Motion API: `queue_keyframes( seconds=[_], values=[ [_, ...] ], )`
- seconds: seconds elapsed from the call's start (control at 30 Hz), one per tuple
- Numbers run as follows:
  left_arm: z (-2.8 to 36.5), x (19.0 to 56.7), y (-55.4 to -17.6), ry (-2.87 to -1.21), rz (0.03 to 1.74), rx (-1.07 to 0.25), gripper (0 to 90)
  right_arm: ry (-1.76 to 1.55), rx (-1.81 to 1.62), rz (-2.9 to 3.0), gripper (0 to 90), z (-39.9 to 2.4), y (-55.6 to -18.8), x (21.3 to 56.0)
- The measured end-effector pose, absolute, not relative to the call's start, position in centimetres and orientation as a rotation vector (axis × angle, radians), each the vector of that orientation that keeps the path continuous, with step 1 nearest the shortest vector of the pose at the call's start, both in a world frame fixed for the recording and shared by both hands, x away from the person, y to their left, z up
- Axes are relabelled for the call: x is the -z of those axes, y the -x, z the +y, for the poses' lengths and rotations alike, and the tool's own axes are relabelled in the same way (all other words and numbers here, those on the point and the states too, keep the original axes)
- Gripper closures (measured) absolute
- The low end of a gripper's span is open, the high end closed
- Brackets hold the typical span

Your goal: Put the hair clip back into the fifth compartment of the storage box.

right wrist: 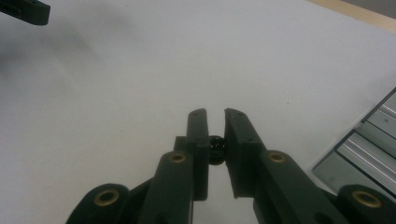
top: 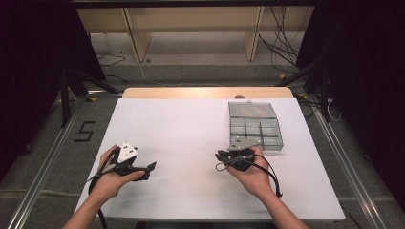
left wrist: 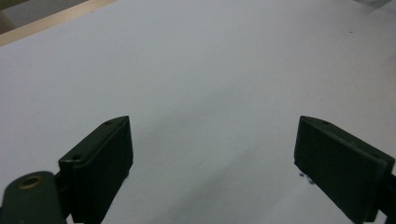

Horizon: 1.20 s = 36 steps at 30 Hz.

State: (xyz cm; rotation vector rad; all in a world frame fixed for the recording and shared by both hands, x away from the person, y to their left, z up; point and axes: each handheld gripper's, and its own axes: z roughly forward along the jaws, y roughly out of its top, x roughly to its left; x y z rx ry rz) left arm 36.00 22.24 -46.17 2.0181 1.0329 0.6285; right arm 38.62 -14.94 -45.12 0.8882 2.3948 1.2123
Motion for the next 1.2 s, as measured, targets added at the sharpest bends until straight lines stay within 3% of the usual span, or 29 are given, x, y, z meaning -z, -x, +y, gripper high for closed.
queue_keyframes(
  seconds=[1.2],
  values=[
    [22.2, 46.1, -36.0, -2.018, 1.031, -0.63, 11.2, -0.959, -1.203, 2.325, 81.1, -17.9, -39.0, 44.5]
  ],
)
